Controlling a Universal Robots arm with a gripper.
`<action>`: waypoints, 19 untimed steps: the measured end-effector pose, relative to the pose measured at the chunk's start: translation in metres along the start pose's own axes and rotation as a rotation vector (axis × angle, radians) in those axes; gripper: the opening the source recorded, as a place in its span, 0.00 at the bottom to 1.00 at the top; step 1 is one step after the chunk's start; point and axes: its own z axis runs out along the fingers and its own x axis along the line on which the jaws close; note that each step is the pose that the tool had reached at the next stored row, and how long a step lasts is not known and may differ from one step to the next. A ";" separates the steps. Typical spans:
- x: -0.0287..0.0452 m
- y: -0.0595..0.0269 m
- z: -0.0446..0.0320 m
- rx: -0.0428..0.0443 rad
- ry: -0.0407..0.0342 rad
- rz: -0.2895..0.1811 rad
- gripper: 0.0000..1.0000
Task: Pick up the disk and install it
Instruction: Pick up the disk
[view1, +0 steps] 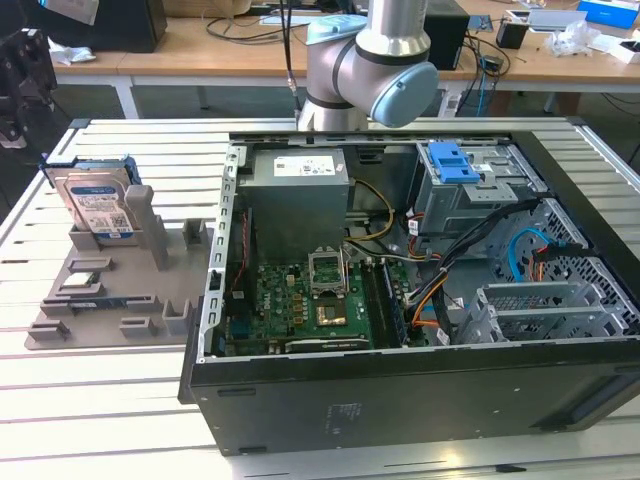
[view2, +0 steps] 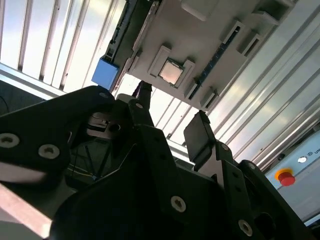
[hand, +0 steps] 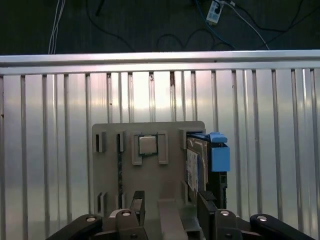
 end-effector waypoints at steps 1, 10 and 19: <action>0.0000 0.0000 0.0000 0.0000 0.0000 0.000 0.54; -0.0088 0.0005 0.0018 0.0000 -0.0001 0.001 0.54; -0.0163 0.0005 0.0067 -0.0001 -0.0012 0.001 0.54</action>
